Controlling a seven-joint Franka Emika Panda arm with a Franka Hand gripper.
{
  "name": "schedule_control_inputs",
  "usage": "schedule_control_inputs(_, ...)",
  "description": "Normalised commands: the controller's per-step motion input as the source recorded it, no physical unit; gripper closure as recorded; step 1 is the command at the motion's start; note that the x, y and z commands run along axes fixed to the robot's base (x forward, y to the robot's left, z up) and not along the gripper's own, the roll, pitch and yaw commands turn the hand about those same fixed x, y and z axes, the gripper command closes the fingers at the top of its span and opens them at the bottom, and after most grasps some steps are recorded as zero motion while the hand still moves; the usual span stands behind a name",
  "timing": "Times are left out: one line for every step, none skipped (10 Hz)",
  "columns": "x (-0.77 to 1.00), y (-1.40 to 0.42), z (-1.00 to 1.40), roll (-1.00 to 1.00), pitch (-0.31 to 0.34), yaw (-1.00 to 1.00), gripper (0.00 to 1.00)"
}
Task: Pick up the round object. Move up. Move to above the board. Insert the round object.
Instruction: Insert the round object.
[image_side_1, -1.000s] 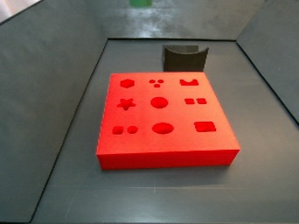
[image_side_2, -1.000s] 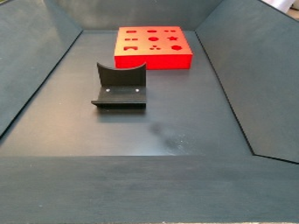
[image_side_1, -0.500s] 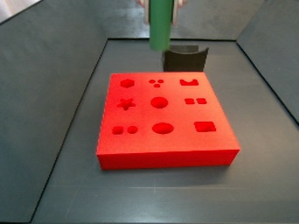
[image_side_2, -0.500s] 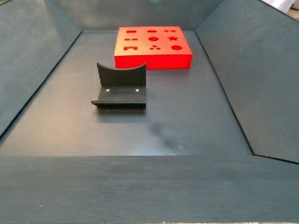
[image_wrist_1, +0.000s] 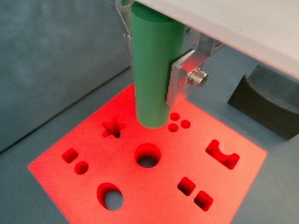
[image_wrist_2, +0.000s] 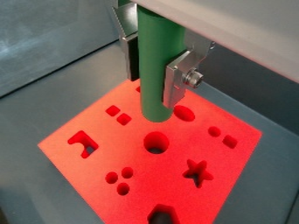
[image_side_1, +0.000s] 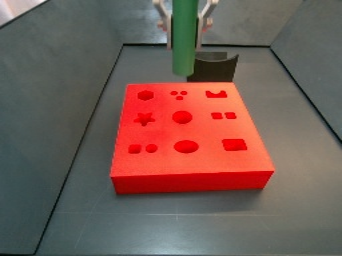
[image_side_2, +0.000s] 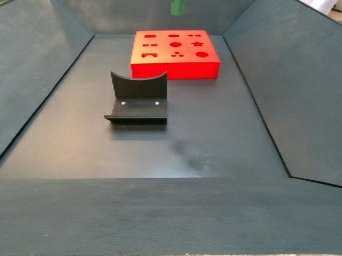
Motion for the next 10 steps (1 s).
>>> schedule_control_inputs(0.0, 0.0, -0.42, 0.08, -0.151, 0.0, 1.0)
schedule_control_inputs(0.0, 0.0, -0.36, 0.09, -0.149, 0.0, 1.0)
schedule_control_inputs(0.0, 0.0, -0.49, 0.13, -0.167, 0.01, 1.0)
schedule_control_inputs(0.0, 0.0, -0.64, 0.18, -0.203, 0.08, 1.0)
schedule_control_inputs(0.0, 0.0, -0.61, 0.15, -0.211, 0.07, 1.0)
schedule_control_inputs(0.0, 0.0, -0.51, 0.11, -0.196, 0.03, 1.0)
schedule_control_inputs(0.0, 0.0, -0.59, 0.15, -0.211, 0.04, 1.0)
schedule_control_inputs(0.0, 0.0, -0.24, 0.0, -0.147, 0.0, 1.0)
schedule_control_inputs(0.0, 0.0, -0.11, 0.0, -0.083, 0.0, 1.0)
schedule_control_inputs(0.04, 0.0, -0.07, 0.0, -0.03, 0.0, 1.0)
